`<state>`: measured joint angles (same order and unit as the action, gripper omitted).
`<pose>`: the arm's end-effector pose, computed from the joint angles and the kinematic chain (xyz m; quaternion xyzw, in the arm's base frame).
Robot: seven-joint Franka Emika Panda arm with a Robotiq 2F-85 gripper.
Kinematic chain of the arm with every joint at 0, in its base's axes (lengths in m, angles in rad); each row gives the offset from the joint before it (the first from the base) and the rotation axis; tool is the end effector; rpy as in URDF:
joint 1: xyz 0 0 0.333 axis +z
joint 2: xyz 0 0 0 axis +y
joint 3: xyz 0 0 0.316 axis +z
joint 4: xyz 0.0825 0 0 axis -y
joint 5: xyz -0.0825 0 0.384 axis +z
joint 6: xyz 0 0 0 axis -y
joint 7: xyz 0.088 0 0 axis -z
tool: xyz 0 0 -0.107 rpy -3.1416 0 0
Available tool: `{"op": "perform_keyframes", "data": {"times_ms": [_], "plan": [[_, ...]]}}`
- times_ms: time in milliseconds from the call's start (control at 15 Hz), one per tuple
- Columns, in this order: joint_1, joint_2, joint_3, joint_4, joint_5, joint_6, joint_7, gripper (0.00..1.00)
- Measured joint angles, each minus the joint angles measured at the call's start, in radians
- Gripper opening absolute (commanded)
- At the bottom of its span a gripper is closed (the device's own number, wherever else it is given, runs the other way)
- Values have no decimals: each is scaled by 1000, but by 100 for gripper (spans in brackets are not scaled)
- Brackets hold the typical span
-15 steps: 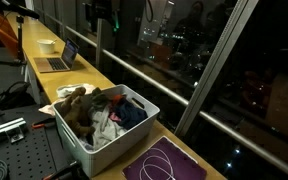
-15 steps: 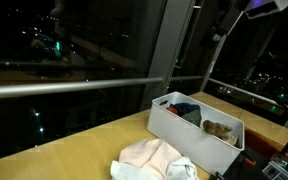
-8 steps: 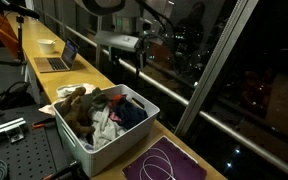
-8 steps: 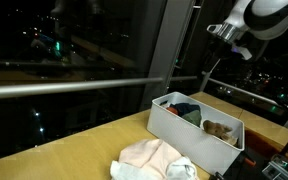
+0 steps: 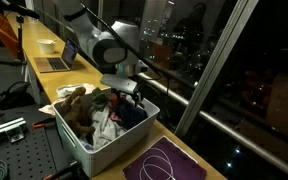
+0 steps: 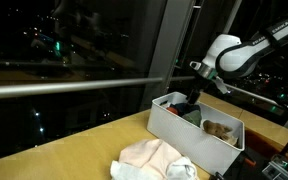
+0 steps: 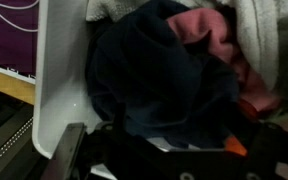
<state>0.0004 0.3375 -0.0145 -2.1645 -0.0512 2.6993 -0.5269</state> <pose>0.5851 -0.0064 0.2573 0.9565 0.2741 0.0907 0.0413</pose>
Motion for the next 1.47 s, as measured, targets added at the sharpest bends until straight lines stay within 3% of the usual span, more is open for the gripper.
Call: {"op": "perform_keyframes", "data": {"times_ms": [333, 867, 933, 1000, 1467], "plan": [[-22, 123, -10, 22, -97, 50, 84, 100], [-23, 226, -11, 20, -125, 78, 154, 100], [-23, 233, -11, 20, -125, 83, 160, 75], [-23, 238, -11, 20, -125, 86, 164, 74], [-22, 231, -7, 19, -125, 90, 186, 22]]}}
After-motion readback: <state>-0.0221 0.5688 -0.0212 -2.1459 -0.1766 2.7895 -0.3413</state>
